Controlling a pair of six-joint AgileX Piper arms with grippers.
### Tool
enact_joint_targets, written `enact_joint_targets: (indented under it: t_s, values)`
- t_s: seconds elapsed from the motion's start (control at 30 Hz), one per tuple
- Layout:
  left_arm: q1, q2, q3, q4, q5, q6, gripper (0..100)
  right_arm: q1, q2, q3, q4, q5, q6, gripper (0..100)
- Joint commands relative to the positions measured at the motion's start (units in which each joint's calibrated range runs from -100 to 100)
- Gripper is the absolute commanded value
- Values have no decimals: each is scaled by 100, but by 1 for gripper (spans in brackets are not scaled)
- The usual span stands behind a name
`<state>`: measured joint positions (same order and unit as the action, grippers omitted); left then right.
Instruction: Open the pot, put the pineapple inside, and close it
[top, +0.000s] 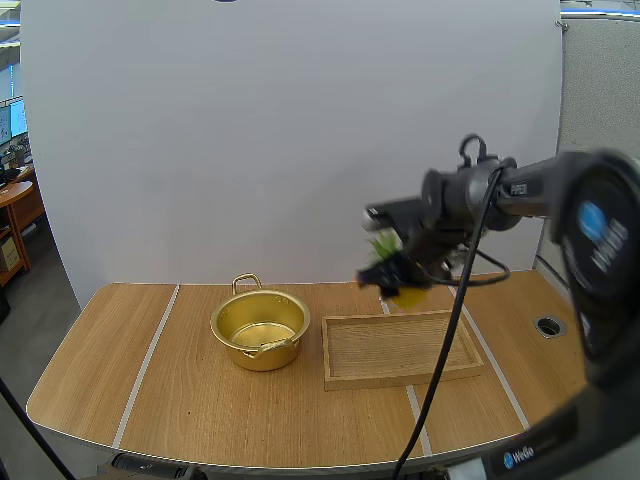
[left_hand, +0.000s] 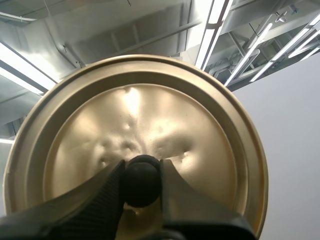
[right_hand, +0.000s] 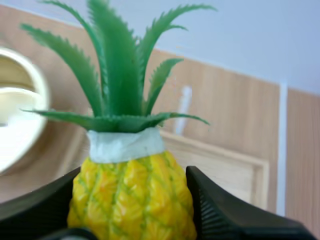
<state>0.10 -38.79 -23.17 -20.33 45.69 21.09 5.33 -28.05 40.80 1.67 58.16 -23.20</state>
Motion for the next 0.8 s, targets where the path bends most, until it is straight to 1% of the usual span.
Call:
enact_joint_targets:
  t_s: [0.0, 0.13, 0.3, 0.43, 0.57, 0.77]
  values:
    - [-6, -20, -37, 5, -228, -51, 0, 356, -208, -402, 21, 472, -40, 0]
    - [-6, -20, -37, 5, -228, -51, 0, 800, -166, -727, 21, 628, -30, 0]
    - [-6, -20, -37, 5, -228, -51, 0, 1224, -166, -844, 11, 191, -30, 0]
    - [-6, -20, -37, 5, -228, -51, 0, 1394, 58, -862, -42, -213, -30, 0]
    - [-6, -20, -37, 5, -228, -51, 0, 1500, 550, -862, -116, -480, -57, 0]
    - [-6, -20, -37, 5, -228, -51, 0, 1518, 1305, -862, -167, -1182, -57, 0]
